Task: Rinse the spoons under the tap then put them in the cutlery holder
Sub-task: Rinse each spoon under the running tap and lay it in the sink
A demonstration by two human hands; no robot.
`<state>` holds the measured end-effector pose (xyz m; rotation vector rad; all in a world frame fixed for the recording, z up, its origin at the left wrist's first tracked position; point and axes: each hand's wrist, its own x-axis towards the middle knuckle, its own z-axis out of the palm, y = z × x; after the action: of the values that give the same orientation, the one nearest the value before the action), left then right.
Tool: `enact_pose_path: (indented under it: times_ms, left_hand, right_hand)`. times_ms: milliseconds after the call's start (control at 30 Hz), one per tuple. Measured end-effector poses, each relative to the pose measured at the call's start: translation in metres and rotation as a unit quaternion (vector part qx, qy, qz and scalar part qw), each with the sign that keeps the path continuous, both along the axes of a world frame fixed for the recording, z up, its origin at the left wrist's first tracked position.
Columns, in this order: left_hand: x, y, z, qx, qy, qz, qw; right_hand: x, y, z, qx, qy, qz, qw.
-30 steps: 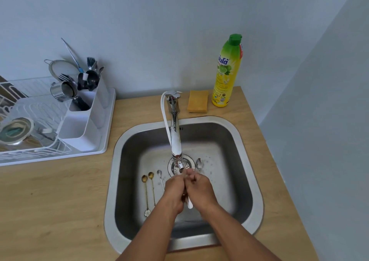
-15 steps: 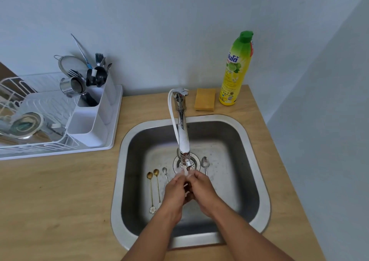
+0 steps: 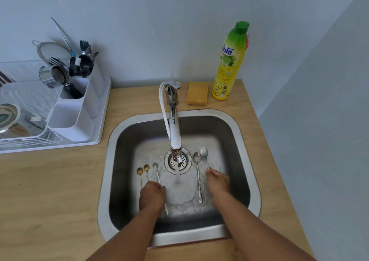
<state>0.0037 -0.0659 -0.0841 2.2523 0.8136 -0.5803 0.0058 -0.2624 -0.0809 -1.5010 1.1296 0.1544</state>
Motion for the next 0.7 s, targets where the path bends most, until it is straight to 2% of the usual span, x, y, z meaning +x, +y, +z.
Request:
enact_pose_path:
  times_ms: [100, 200, 367, 567, 700]
  left_hand:
    - [0.001, 0.0, -0.007, 0.021, 0.01, -0.025, 0.999]
    - [0.001, 0.001, -0.011, 0.016, 0.018, 0.003, 1.0]
    - [0.005, -0.002, -0.012, 0.023, 0.029, -0.002, 0.999]
    - [0.009, 0.001, -0.009, 0.031, 0.068, -0.086, 0.993]
    - [0.006, 0.008, -0.008, 0.001, 0.06, -0.09, 0.994]
  right_hand:
    - [-0.003, -0.003, -0.007, -0.003, 0.021, -0.014, 1.0]
    - [-0.006, -0.001, -0.012, 0.0, 0.032, -0.009, 0.999]
    - [-0.005, 0.0, -0.014, -0.088, 0.074, 0.088, 0.989]
    - [-0.006, -0.005, -0.011, -0.19, 0.15, 0.28, 0.929]
    - [-0.003, -0.011, -0.01, -0.238, 0.156, 0.346, 0.894]
